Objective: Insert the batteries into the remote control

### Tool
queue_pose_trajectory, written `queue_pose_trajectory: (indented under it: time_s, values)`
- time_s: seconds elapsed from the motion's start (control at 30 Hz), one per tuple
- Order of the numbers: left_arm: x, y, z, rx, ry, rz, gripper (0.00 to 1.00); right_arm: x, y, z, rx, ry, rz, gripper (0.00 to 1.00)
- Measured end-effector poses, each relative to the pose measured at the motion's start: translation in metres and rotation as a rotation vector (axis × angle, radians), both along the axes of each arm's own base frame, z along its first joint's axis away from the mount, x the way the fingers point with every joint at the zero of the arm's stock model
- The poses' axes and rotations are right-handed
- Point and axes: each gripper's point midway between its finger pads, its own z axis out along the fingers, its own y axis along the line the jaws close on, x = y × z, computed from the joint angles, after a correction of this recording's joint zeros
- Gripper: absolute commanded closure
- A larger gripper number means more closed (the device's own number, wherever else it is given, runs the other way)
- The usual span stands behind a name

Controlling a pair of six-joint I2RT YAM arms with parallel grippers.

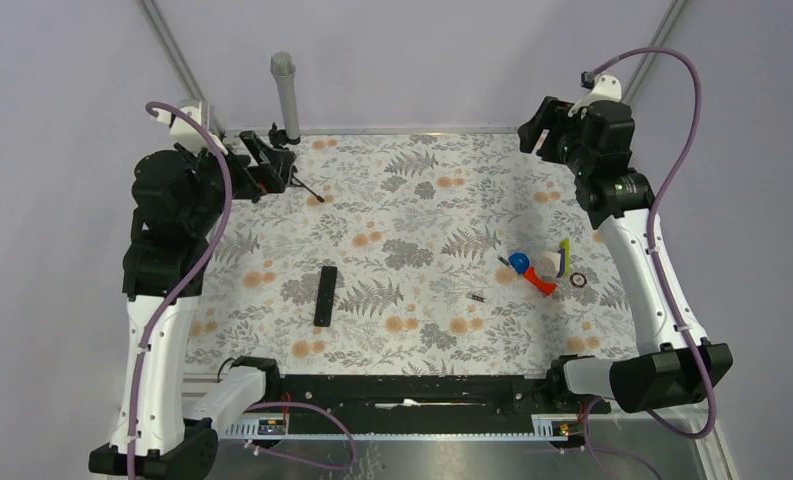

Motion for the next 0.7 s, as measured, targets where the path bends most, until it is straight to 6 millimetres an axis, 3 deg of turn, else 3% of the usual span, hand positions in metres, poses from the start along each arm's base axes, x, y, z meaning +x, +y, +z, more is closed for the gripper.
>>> queue_pose_trajectory:
  time_s: [0.23, 0.37, 0.47, 0.53, 0.6, 0.7]
  values:
    - [0.012, 0.004, -0.037, -0.028, 0.079, 0.044, 0.01, -0.004, 0.014, -0.035, 0.069, 0.093, 0.045, 0.32]
    - [0.032, 0.001, -0.092, -0.048, 0.214, 0.054, 0.01, -0.002, 0.049, -0.056, 0.136, 0.171, 0.159, 0.32]
    - [0.053, -0.008, -0.148, -0.086, 0.364, 0.047, 0.01, -0.005, 0.085, -0.088, 0.145, 0.274, 0.248, 0.32]
    - [0.06, -0.014, -0.202, -0.096, 0.518, 0.039, 0.01, -0.011, 0.106, -0.11, 0.145, 0.343, 0.294, 0.33]
    - [0.061, -0.016, -0.256, -0.092, 0.677, 0.047, 0.01, -0.024, 0.122, -0.134, 0.147, 0.419, 0.333, 0.33]
    - [0.052, -0.018, -0.315, -0.062, 0.855, 0.067, 0.01, -0.038, 0.132, -0.152, 0.153, 0.483, 0.351, 0.35]
